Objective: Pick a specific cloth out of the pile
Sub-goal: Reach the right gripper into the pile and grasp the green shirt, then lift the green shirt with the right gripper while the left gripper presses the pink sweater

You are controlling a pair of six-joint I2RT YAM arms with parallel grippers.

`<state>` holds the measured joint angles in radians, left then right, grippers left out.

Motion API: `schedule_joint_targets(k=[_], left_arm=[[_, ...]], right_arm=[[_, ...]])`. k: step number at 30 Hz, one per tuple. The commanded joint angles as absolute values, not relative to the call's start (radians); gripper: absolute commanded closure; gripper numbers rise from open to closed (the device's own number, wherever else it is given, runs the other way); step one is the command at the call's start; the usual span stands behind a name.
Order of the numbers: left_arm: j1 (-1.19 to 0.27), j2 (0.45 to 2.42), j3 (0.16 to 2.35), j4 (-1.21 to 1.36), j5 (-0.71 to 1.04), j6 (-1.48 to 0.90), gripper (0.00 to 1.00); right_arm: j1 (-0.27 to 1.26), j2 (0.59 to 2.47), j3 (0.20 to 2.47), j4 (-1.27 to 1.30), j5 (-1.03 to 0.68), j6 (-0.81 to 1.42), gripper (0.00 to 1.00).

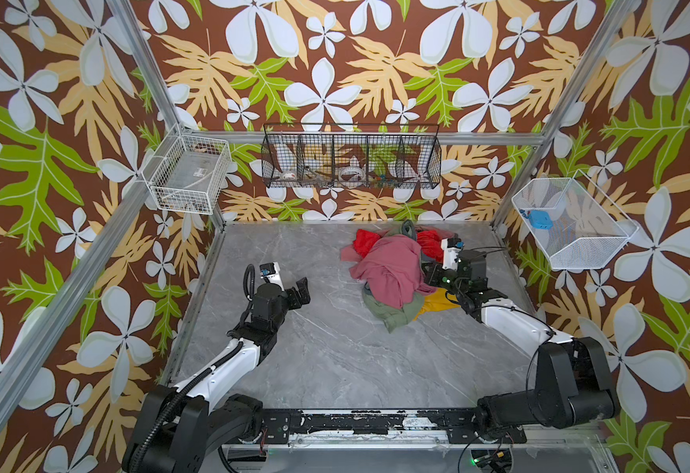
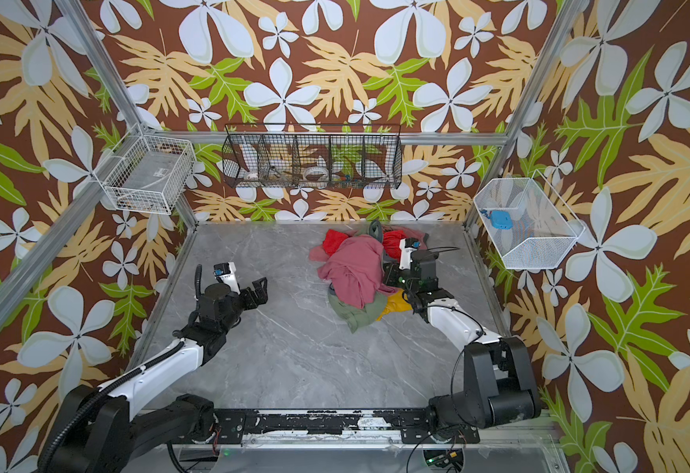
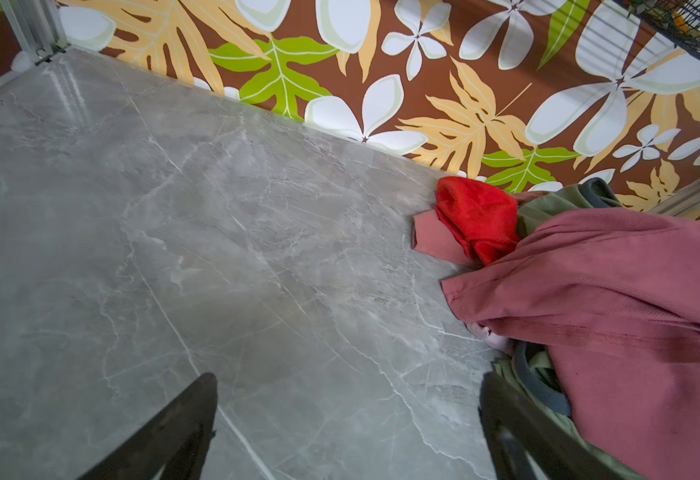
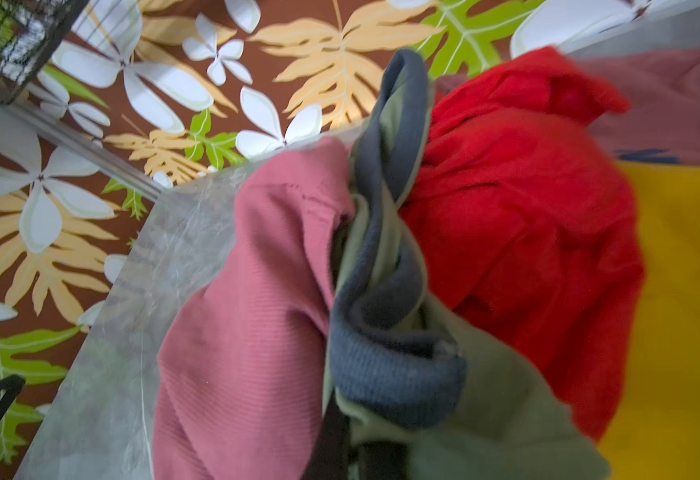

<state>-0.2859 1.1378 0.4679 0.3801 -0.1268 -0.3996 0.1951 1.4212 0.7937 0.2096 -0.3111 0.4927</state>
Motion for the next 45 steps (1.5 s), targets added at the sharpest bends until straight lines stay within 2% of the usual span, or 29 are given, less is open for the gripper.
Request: schedule_joint_targets(k=[1, 6, 12, 15, 30, 38, 45], left_arm=[[-0.291, 1.151, 0.466, 0.425, -0.116, -0.408, 0.02], [-0.297, 1.168, 0.471, 0.432, -0.105, -0.409, 0.02], [-0.325, 1.22, 0.493, 0.448, -0.085, -0.408, 0.03], [-0.362, 1.281, 0.529, 0.465, -0.068, -0.404, 0.03], [-0.623, 1.692, 0.945, 0.476, 0.096, -0.356, 0.05], [-0.682, 1.899, 1.199, 0.311, 0.085, -0.347, 0.06], [-0.689, 1.977, 1.293, 0.276, 0.038, -0.377, 0.05]], right_arm=[[0.27, 1.424, 0.777, 0.143, -0.244, 0.495, 1.0], [0.314, 1.401, 0.736, 0.137, -0.179, 0.52, 1.0], [0.314, 1.324, 0.792, 0.052, -0.035, 0.499, 1.0], [0.314, 1.315, 0.799, 0.037, -0.016, 0.499, 1.0], [0.313, 1.149, 0.905, 0.014, 0.11, 0.495, 1.0], [0.301, 1.135, 1.022, 0.006, 0.108, 0.483, 1.0], [0.301, 1.122, 1.106, 0.015, 0.097, 0.519, 1.0]])
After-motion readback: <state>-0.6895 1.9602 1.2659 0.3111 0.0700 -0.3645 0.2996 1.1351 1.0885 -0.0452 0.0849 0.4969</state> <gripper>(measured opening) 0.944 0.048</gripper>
